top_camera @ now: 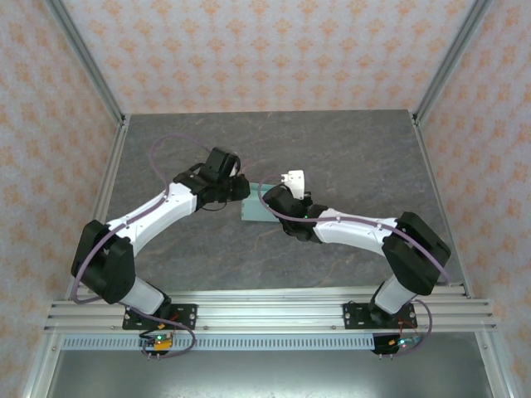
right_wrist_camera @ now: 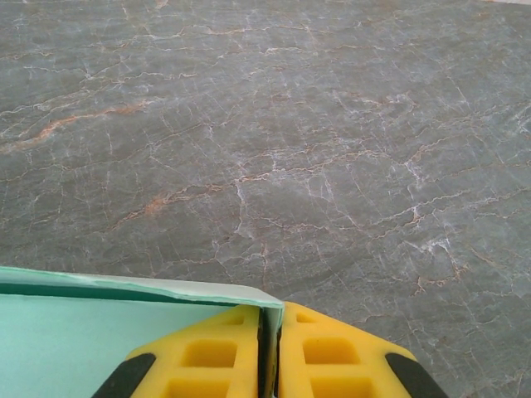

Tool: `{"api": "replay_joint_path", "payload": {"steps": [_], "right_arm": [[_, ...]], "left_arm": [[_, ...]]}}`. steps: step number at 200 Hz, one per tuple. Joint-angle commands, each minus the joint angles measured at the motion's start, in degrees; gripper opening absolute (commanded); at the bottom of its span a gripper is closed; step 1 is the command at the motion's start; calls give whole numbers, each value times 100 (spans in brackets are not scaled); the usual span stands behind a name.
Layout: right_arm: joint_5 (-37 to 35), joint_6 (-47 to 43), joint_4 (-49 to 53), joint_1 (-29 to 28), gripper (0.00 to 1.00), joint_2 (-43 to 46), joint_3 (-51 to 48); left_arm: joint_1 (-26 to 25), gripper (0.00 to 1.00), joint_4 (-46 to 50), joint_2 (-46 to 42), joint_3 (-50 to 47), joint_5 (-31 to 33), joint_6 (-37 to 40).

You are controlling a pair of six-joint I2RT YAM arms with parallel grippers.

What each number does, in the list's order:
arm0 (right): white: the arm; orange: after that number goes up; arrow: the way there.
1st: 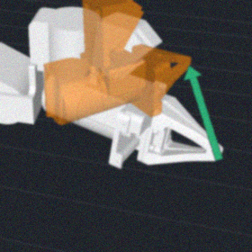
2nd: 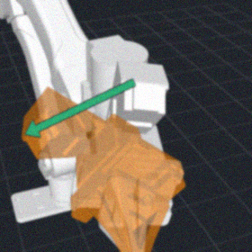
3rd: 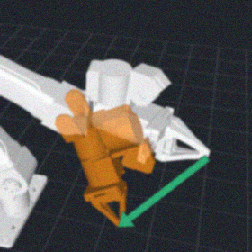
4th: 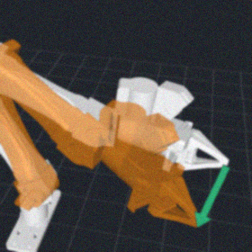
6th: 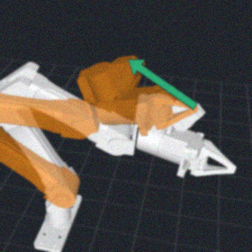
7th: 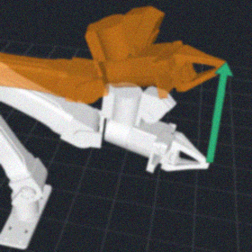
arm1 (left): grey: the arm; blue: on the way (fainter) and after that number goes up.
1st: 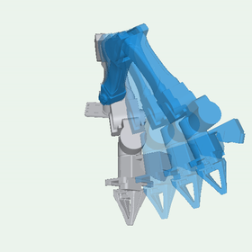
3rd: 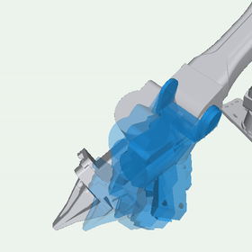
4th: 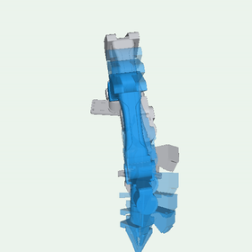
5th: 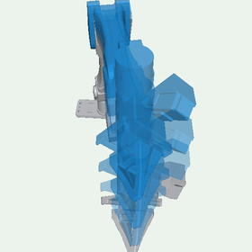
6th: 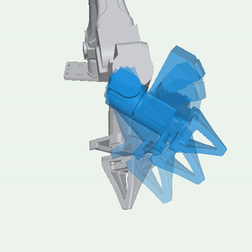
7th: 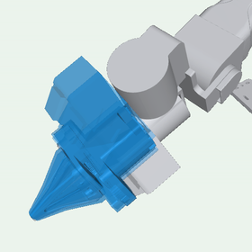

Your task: Fold the paper box

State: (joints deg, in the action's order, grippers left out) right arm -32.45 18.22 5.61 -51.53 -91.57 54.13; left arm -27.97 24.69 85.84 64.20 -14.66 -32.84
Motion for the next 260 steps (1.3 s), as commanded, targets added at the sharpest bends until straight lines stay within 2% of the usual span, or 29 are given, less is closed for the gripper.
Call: {"api": "replay_joint_path", "payload": {"steps": [1,15,71,123,166,213,244,260], "right_arm": [[8,32,143,-109,12,-73,-56],[-6,33,117,-116,12,-55,-73],[-15,-29,106,-116,12,-12,-60],[-50,-17,145,-114,12,-39,-7],[-53,11,178,-114,12,-41,19],[-39,41,226,-115,12,-22,36],[-27,20,232,-115,12,10,36],[-21,32,224,-114,12,11,36]], "left_arm": [[29,28,-500,-307,-6,-190,-284],[30,34,-412,-294,-13,-32,-148],[36,34,301,-95,-91,1067,775],[-2,51,168,-227,-312,732,1202],[-80,52,-127,-480,-760,543,1963],[-86,59,-1165,-1238,-1635,197,2532],[-84,61,-1354,-1474,-1937,392,2751],[-84,61,-1398,-1437,-1956,228,2783]]}}
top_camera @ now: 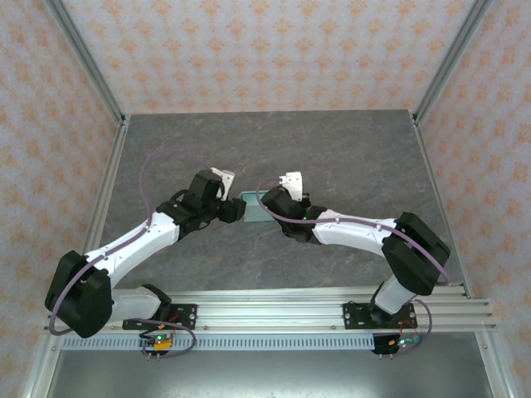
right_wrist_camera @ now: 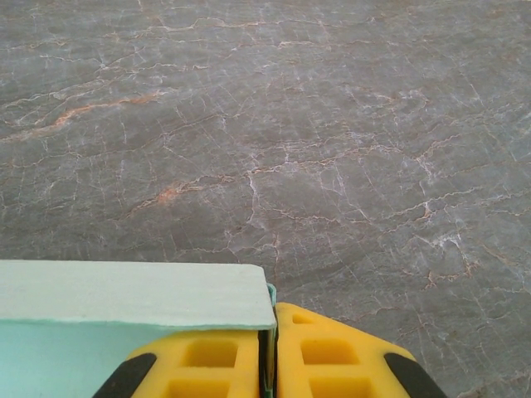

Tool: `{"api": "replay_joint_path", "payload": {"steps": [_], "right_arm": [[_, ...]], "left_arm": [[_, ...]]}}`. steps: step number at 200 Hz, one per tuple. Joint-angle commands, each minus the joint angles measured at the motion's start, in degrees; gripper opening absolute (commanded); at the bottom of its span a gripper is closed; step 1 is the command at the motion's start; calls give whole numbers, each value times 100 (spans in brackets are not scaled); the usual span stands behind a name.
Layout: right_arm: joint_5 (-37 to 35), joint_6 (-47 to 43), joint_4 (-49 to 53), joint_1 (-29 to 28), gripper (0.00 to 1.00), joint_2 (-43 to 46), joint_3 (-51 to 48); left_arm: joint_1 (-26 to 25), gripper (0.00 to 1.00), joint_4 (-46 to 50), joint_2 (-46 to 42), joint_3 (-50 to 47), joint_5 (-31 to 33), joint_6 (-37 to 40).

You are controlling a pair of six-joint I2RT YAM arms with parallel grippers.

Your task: Fold the paper box

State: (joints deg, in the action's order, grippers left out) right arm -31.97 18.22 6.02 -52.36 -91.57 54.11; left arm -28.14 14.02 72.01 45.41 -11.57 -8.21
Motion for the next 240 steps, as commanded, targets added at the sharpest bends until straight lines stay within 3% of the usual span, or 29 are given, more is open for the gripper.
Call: {"api": "replay_joint_path", "payload": {"steps": [1,40,110,128,172,240], "right_arm": [[-71,32,181,-30,12,10,34],[-12,14,136,-32,12,8,21],[34,-95,107,-36,12,91,-14],[63,-112,112,-31,12,85,-12],[46,-129,104,-36,12,106,-63],[46,-136,59,-32,12,147,-117]], "left_arm": [[-68,61,-331,-54,-76,-90,320],[-60,61,-379,191,81,109,617],[-12,42,-716,890,415,-214,929],[-3,43,-667,916,554,-120,1020],[189,57,-558,824,689,-128,926],[232,48,-438,1024,722,-569,890]]}}
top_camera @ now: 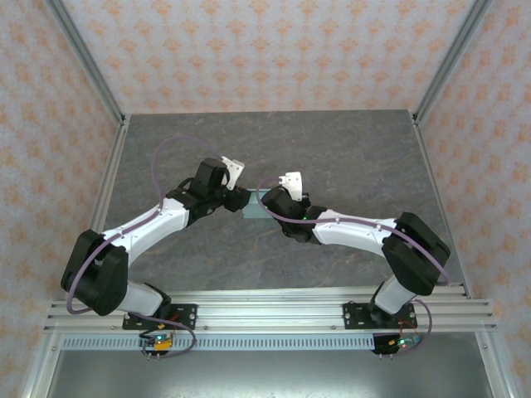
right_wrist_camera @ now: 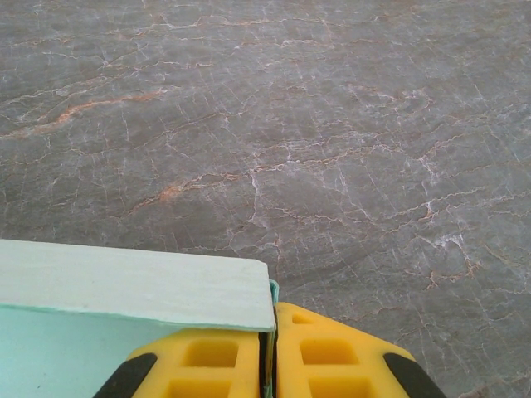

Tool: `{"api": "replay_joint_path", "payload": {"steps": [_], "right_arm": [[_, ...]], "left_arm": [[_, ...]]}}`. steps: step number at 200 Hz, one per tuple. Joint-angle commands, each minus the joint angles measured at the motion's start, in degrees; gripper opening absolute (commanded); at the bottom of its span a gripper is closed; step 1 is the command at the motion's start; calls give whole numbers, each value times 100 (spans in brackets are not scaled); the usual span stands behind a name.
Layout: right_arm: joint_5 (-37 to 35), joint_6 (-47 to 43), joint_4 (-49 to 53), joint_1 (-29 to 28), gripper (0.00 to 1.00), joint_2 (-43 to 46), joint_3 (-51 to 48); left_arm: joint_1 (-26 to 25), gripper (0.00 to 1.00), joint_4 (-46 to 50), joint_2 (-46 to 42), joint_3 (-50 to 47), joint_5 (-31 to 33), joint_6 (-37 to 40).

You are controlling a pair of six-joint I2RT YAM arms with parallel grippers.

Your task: Fold the paper box

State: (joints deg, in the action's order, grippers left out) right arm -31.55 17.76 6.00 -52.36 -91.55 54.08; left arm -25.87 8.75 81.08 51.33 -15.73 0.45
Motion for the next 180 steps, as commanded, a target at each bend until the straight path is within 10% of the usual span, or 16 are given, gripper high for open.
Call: {"api": "replay_joint_path", "payload": {"steps": [1,80,180], "right_arm": [[11,-89,60,-31,12,145,-116],[0,-77,53,-33,12,223,-199],[105,-112,97,-38,12,200,-215]], "left_arm": [[4,47,90,122,130,-156,29],[3,56,-311,-170,-234,-220,404],[6,0,-414,211,175,-457,27]]}}
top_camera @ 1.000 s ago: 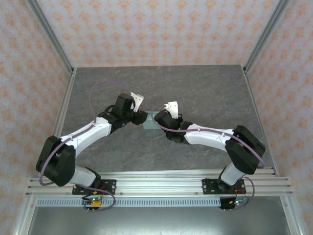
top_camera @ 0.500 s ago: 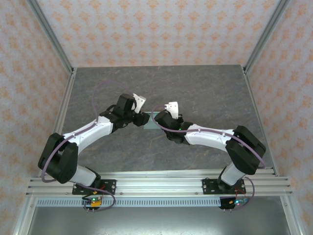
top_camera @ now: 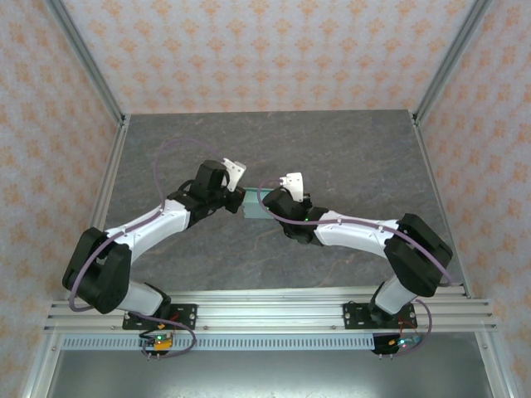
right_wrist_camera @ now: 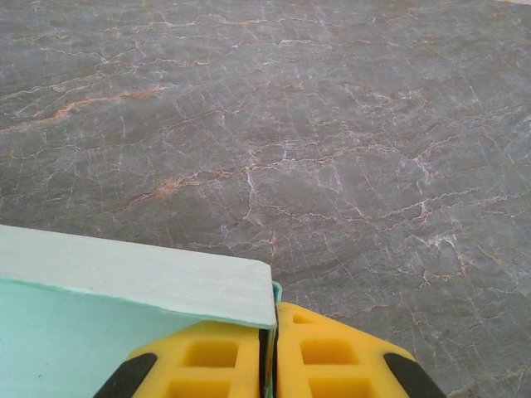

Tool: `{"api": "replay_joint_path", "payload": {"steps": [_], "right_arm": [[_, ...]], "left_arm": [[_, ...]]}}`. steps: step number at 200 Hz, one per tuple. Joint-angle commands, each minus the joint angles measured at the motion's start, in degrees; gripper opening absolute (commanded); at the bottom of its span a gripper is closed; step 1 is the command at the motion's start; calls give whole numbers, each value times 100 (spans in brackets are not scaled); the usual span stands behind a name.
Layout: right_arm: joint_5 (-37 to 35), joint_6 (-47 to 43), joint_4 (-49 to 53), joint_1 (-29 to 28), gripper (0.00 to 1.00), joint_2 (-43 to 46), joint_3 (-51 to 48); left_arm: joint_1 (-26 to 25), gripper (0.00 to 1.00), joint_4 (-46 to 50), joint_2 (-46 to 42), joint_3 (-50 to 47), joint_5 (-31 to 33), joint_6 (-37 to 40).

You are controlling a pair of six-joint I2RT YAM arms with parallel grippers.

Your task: Fold the paper box

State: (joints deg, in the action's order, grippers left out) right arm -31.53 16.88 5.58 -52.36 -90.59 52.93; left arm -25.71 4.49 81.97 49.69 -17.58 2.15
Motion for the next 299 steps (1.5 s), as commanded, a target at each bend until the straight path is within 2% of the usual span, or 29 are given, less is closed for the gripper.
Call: {"api": "replay_joint_path", "payload": {"steps": [1,73,97,119,131,162,236,279,299], "right_arm": [[103,-26,137,-38,12,108,-99],[-24,-39,164,-80,14,-46,-54],[-98,-82,184,-125,15,-19,-37],[-227,-86,171,-125,15,-20,-50],[-269,-59,173,-123,15,-45,-54],[-346,7,171,-126,17,-80,-12],[-467,-46,191,-132,17,-196,64],[-580,-49,226,-134,16,-224,18],[-607,-17,232,-134,16,-287,15]], "left_arm": [[-11,0,23,124,343,-271,-144],[-13,0,796,197,857,-46,-474],[-12,0,957,269,969,-4,-1074],[-10,0,1244,417,1126,14,-1988],[-9,0,1183,443,1086,-228,-2272],[-12,0,1098,315,958,-238,-2743],[-10,1,1634,344,1140,-91,-2729],[-11,1,2460,628,1726,-323,-2474],[-12,1,2514,693,1781,-456,-2501]]}}
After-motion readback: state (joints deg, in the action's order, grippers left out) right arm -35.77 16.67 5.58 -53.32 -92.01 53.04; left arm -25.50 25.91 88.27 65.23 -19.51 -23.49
